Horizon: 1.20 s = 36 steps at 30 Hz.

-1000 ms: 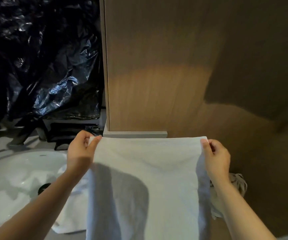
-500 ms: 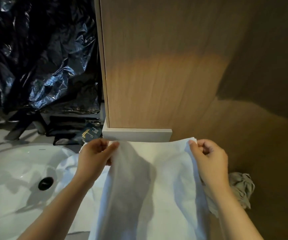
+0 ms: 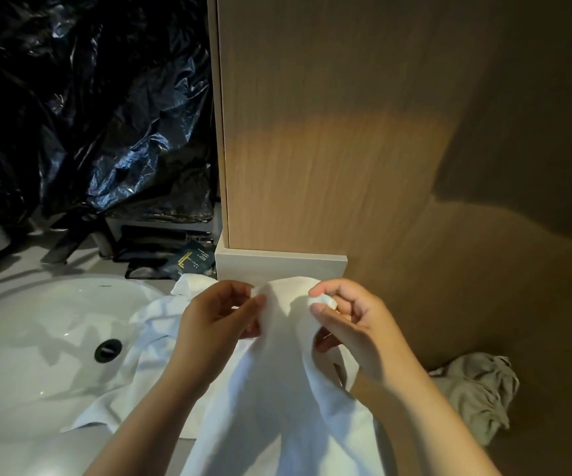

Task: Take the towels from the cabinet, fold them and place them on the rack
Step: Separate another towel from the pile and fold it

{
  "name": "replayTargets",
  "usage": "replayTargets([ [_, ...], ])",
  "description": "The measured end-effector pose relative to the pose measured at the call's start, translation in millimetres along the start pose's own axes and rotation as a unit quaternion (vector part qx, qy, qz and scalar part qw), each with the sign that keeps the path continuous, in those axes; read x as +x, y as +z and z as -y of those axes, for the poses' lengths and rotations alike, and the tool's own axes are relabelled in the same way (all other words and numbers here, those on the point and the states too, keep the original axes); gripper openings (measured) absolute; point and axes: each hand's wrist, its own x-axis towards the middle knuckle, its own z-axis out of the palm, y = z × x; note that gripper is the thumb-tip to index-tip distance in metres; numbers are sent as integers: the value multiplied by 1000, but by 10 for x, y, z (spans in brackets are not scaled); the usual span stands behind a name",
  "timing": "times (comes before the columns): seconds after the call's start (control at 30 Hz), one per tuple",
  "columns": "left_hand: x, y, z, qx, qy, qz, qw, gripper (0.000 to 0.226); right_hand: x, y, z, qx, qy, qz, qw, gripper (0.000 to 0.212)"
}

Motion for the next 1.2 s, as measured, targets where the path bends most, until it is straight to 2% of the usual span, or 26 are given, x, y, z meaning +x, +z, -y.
replayTargets([
  [0.13, -56, -25, -51, -14, -3, 18, 1000, 4, -26, -51, 3, 51, 50, 71, 995, 40],
  [0.23, -127, -15, -52, -27, -11, 41, 999, 6, -9, 18, 4, 21, 28, 27, 999, 29],
  [0.37, -198, -8, -64, -23, -7, 55, 998, 8, -3, 83, 45, -54, -81, -9, 995, 15],
  [0.47, -218, -43, -115, -41, -6, 53, 998, 11, -5, 74, 78, -134, -131, -23, 982, 24],
  [0.6, -242, -85, -216, -64, 5, 40, 997, 9, -32, 140, 115, -151, -106, 16, 983, 37],
  [0.77, -294, -109, -356, -72, 31, 57, 995, 10, -31, 207, 296, -155, -143, -4, 977, 11],
  [0.97, -346, -131, -433, -23, 37, 75, 996, 14, -113, 202, 439, -154, -139, 28, 978, 17],
  [1.2, -393, -125, -456, -8, 28, 94, 995, 17, -125, 173, 449, -169, -125, -4, 978, 11],
])
